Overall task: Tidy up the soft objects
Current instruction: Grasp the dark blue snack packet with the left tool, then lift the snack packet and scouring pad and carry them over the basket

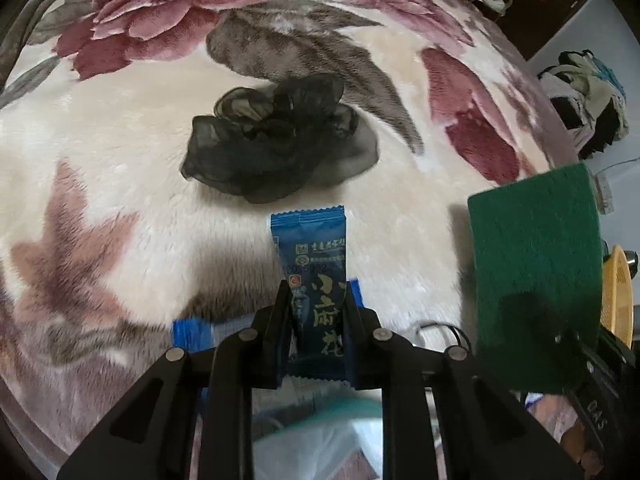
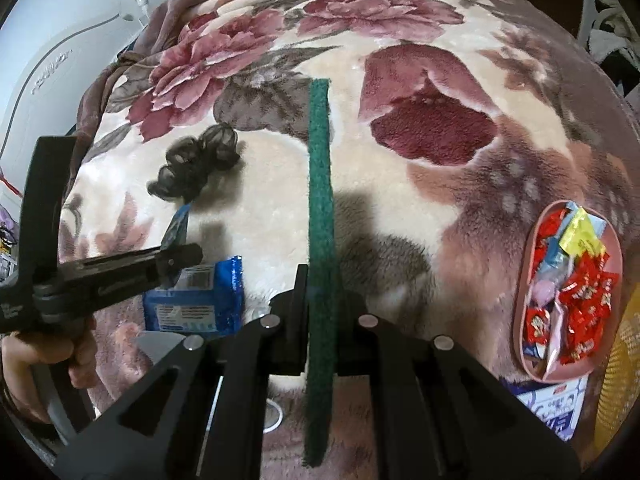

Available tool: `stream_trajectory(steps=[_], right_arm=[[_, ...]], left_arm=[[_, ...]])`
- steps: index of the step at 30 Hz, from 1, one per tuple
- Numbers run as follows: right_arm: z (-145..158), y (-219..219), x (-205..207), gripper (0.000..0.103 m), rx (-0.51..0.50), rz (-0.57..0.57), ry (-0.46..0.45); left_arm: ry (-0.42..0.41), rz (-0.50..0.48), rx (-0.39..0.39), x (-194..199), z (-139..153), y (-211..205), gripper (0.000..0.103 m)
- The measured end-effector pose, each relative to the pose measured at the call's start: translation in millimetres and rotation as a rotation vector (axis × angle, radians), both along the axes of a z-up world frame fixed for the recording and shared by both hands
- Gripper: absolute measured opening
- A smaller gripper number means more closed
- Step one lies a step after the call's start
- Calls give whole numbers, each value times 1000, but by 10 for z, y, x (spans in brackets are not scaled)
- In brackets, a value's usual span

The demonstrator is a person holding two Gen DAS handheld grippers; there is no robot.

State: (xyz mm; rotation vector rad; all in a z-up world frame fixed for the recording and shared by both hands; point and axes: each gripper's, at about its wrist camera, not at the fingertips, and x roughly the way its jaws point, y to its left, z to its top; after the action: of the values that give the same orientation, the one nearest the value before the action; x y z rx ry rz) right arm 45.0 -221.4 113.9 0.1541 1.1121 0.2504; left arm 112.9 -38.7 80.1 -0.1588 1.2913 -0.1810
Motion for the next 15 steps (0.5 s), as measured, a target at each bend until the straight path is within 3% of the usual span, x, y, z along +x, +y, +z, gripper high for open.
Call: stream_trajectory(steps=[15], right_arm=[[339, 27, -533, 8, 2, -17, -35]], left_arm=[[-48, -37, 35, -595, 392, 4, 21]])
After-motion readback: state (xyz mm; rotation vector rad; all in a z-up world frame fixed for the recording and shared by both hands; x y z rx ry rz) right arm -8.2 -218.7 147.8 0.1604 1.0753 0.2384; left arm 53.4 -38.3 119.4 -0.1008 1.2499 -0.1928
